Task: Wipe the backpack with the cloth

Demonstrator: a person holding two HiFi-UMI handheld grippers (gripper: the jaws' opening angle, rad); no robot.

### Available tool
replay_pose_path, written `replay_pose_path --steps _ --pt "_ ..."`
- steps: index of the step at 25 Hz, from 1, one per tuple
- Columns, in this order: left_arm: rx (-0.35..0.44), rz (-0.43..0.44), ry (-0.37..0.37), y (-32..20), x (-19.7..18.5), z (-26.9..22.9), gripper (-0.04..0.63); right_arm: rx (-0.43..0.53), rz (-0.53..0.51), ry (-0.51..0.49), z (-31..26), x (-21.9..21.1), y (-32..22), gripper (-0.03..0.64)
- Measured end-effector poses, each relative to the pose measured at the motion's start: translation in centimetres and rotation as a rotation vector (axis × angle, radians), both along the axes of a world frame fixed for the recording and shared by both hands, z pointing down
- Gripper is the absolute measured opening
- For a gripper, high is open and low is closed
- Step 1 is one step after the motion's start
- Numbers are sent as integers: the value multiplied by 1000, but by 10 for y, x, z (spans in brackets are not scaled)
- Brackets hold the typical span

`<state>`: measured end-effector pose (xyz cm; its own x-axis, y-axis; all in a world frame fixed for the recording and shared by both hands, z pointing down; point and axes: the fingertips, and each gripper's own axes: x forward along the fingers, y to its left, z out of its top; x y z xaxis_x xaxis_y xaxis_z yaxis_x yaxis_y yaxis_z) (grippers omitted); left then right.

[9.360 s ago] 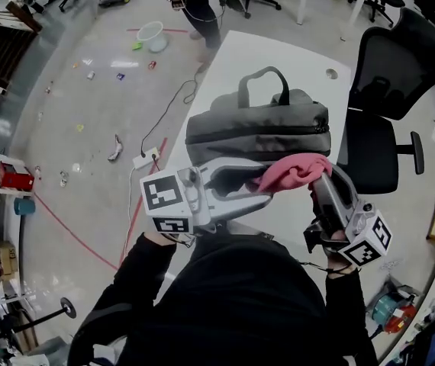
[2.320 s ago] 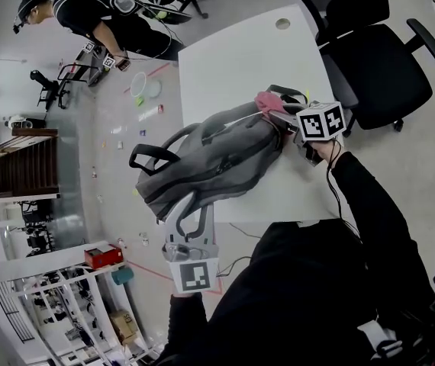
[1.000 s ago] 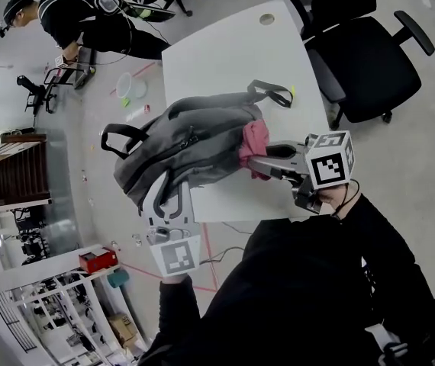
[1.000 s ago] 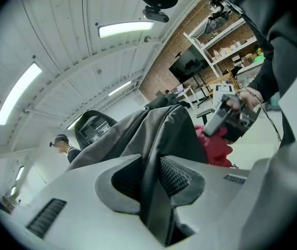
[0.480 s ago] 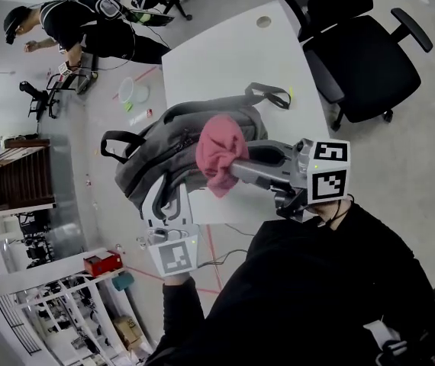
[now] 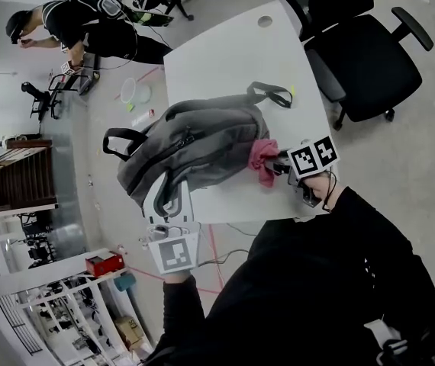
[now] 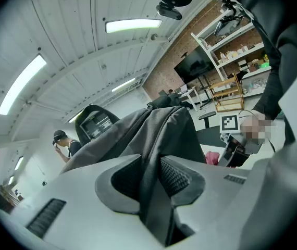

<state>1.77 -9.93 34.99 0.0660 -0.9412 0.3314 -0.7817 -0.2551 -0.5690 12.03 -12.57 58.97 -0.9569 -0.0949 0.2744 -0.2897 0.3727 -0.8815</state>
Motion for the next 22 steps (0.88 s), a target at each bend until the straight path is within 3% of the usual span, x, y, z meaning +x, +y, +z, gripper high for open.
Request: replay_pose_path --steps 4,8,12,15,22 --pt "2 0 2 0 -1 1 101 -13 53 153 33 15 -16 86" --pt "1 6 -20 0 -5 2 101 47 99 264 51 28 -44 86" --pt "-13 19 -58 -33 -12 -3 101 99 208 283 41 42 -100 86" --pt "-41 28 -79 -68 -22 -9 100 156 234 298 28 41 -125 86" --pt "-91 113 -222 -120 -46 -11 71 154 103 360 52 1 -31 85"
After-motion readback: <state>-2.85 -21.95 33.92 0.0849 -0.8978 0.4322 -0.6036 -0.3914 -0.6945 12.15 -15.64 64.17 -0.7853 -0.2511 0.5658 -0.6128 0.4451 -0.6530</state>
